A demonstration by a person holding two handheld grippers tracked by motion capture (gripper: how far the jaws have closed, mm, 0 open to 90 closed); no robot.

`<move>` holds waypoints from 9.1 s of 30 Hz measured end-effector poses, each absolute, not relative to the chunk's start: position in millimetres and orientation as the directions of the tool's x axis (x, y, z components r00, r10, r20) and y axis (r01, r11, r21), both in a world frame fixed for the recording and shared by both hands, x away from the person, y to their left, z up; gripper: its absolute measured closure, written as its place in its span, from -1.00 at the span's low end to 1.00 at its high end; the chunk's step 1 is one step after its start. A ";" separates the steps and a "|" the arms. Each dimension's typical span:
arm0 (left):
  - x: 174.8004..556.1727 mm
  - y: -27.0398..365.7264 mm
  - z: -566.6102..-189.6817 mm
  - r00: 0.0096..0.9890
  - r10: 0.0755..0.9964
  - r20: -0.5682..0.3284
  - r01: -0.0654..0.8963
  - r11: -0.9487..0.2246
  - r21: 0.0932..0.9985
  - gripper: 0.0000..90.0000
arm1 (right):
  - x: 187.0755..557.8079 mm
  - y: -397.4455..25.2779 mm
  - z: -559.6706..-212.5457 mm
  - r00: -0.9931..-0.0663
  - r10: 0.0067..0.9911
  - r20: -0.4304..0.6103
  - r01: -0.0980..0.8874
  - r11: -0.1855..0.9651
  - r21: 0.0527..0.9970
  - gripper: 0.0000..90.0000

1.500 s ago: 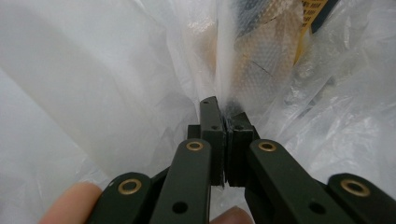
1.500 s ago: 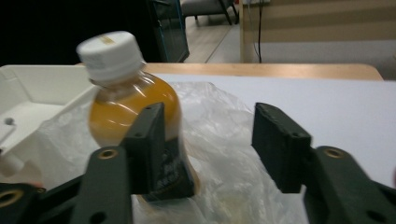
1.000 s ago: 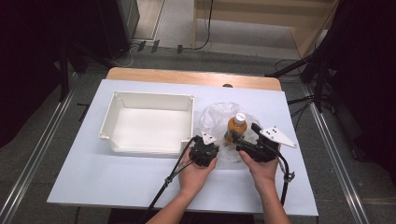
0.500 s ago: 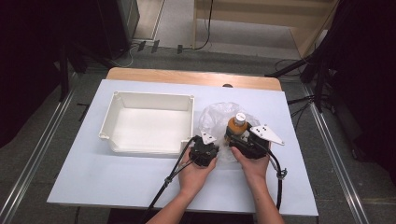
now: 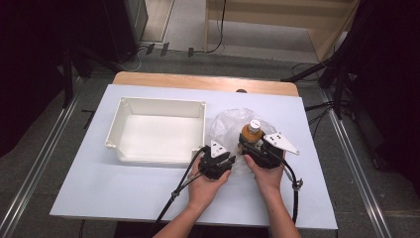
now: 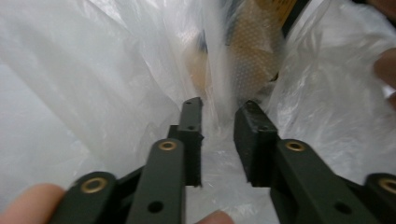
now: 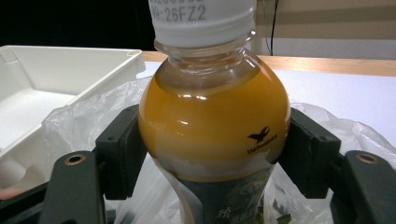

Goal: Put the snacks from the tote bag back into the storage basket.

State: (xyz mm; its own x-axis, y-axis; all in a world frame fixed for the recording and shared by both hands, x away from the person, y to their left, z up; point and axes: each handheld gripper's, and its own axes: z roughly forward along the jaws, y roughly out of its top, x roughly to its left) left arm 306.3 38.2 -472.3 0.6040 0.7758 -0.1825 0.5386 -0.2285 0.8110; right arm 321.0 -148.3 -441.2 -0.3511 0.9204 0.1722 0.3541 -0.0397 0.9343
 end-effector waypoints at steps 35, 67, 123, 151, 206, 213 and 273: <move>246.9 168.7 -460.1 0.604 0.788 -0.116 0.400 -0.174 0.900 -0.18 | 320.6 -148.3 -441.6 -0.355 0.921 0.158 0.346 -0.028 0.938 -0.30; 239.7 292.4 -451.5 0.432 0.892 -0.134 0.375 -0.043 0.926 -0.69 | 310.7 -168.4 -407.7 -0.307 0.938 0.161 0.309 -0.061 0.949 -0.30; 234.9 323.2 -451.6 0.421 0.897 -0.137 0.339 -0.015 0.941 -0.69 | 328.0 -85.5 -350.9 -0.413 0.901 0.132 0.246 -0.029 0.969 -0.30; 235.4 323.8 -451.9 0.427 0.893 -0.141 0.336 -0.013 0.942 -0.69 | 342.8 -42.8 -349.7 -0.458 0.878 0.141 0.257 -0.021 0.966 -0.31; 236.2 325.2 -452.1 0.436 0.886 -0.158 0.343 -0.001 0.939 -0.69 | 357.7 7.8 -366.5 -0.530 0.836 0.144 0.281 0.013 0.960 -0.31; 235.8 325.2 -452.3 0.431 0.888 -0.160 0.340 0.004 0.940 -0.69 | 358.1 7.4 -375.5 -0.524 0.841 0.136 0.277 0.017 0.961 -0.31; 236.3 324.3 -452.0 0.431 0.889 -0.155 0.333 0.003 0.943 -0.74 | 360.7 -1.9 -411.2 -0.500 0.851 0.161 0.357 0.033 0.933 -0.52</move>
